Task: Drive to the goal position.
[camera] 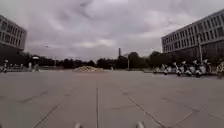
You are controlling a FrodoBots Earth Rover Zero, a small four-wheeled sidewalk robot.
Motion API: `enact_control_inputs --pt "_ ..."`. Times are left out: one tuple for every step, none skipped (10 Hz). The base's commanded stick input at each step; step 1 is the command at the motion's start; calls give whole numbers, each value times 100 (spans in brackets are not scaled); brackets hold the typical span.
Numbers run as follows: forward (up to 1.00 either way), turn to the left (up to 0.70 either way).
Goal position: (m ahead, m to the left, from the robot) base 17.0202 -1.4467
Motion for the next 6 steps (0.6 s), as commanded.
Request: enact_control_inputs --pt "45 0" --pt "45 0" --pt "45 0" --pt "45 0" --pt "45 0" --pt "45 0"
